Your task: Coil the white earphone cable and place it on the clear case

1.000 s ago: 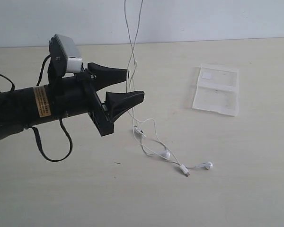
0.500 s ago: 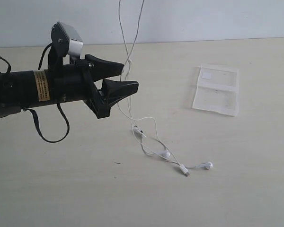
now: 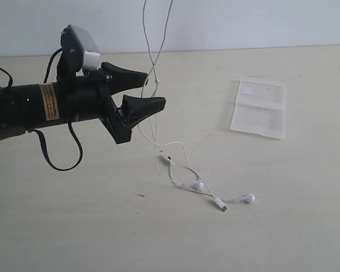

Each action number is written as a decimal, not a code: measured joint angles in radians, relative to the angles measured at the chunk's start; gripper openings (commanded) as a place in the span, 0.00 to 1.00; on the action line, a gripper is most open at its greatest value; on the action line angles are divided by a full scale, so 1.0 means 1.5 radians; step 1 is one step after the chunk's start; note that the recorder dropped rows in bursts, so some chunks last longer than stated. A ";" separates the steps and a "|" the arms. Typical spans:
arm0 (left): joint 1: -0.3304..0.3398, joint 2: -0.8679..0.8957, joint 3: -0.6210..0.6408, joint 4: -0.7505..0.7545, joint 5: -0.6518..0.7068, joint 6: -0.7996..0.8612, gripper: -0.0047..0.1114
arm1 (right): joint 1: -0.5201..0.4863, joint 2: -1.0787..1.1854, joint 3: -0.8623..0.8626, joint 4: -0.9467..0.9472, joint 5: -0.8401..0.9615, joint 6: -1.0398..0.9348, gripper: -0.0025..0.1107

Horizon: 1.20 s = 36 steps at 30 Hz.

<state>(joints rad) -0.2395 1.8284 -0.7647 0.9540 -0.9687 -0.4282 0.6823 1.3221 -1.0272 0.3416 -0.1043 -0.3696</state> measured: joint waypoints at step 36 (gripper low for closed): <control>0.000 0.058 -0.071 0.020 0.000 -0.011 0.04 | 0.000 0.000 0.000 0.000 0.017 -0.003 0.02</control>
<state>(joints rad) -0.2395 1.9159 -0.8711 0.9837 -0.9693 -0.4443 0.6823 1.3221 -1.0272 0.3416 -0.0782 -0.3741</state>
